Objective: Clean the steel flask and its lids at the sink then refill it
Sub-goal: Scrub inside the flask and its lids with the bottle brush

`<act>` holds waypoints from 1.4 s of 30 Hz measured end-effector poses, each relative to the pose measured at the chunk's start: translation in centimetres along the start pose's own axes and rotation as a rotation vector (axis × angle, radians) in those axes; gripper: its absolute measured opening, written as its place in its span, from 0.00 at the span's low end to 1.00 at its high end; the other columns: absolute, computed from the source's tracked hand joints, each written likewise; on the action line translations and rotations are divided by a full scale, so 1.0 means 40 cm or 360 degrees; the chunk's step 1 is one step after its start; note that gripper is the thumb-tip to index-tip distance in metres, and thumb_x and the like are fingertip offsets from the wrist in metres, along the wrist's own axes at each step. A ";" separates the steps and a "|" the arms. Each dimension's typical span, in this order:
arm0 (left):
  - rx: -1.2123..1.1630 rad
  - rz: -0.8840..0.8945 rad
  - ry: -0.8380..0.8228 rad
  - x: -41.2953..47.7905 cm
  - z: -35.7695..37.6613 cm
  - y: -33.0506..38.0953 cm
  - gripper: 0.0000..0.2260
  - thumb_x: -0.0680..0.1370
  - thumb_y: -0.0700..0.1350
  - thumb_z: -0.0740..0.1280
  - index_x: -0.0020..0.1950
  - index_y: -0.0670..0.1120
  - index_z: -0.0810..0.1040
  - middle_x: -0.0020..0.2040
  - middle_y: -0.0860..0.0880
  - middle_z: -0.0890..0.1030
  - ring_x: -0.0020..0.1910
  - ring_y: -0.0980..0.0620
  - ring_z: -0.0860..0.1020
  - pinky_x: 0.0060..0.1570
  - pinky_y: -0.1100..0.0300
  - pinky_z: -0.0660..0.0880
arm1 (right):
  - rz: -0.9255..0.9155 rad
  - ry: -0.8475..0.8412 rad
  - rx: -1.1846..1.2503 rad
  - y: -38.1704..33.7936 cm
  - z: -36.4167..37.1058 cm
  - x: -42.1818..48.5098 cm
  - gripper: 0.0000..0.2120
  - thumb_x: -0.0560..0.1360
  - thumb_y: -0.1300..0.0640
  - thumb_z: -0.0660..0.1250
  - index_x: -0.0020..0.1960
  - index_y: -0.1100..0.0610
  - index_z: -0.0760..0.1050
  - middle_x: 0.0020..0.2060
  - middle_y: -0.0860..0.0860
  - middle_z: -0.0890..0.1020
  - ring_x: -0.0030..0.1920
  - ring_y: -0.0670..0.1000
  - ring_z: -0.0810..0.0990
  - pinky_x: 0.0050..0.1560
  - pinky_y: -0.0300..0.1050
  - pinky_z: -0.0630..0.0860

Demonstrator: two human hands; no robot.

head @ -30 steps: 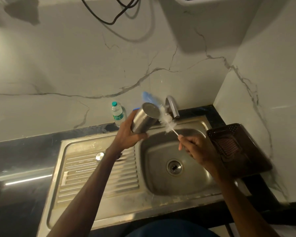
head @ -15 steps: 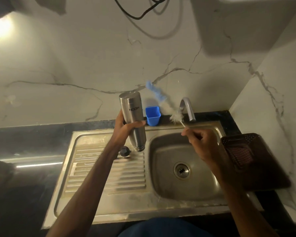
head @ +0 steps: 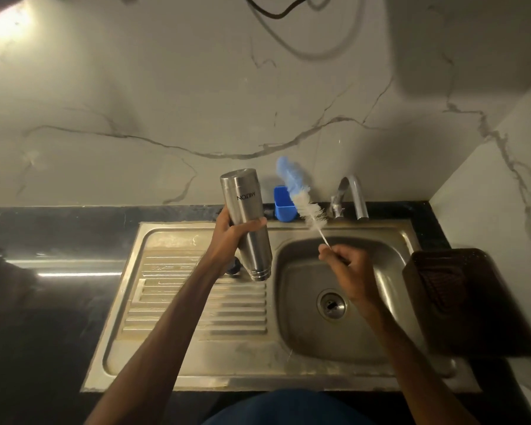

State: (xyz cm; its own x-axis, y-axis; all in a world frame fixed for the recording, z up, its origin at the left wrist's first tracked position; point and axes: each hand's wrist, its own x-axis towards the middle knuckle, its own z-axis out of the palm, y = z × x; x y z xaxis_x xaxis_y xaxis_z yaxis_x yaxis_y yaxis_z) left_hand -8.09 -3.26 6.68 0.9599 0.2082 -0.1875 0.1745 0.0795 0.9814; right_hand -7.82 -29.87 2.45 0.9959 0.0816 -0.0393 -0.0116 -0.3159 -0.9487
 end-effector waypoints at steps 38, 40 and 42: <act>0.0575 0.0243 0.0120 0.003 -0.021 -0.096 0.33 0.65 0.43 0.86 0.66 0.49 0.76 0.56 0.57 0.81 0.55 0.66 0.79 0.50 0.68 0.78 | 0.0136 0.0000 0.0064 0.005 0.056 -0.025 0.17 0.78 0.54 0.73 0.35 0.62 0.76 0.23 0.43 0.68 0.25 0.44 0.64 0.28 0.40 0.63; 0.0688 0.0244 0.0113 0.009 -0.018 -0.131 0.35 0.64 0.44 0.86 0.67 0.50 0.76 0.55 0.62 0.80 0.54 0.64 0.80 0.53 0.63 0.80 | 0.0152 -0.0006 0.0052 0.011 0.058 -0.030 0.16 0.78 0.53 0.74 0.36 0.61 0.77 0.23 0.44 0.68 0.26 0.44 0.64 0.29 0.41 0.62; 0.0761 0.0251 0.0114 0.019 -0.017 -0.161 0.36 0.63 0.45 0.86 0.68 0.49 0.76 0.55 0.59 0.81 0.55 0.56 0.81 0.56 0.55 0.81 | 0.0165 -0.0001 0.0047 0.018 0.057 -0.033 0.16 0.78 0.52 0.74 0.36 0.59 0.78 0.23 0.44 0.68 0.26 0.44 0.64 0.30 0.42 0.62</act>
State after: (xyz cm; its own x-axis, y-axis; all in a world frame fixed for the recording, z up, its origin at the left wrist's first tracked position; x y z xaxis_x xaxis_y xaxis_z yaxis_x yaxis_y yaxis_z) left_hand -8.62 -2.94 0.20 0.9681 0.2495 -0.0214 0.1257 -0.4099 0.9034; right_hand -9.34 -28.04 1.12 0.9892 0.0504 -0.1380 -0.1173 -0.2947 -0.9484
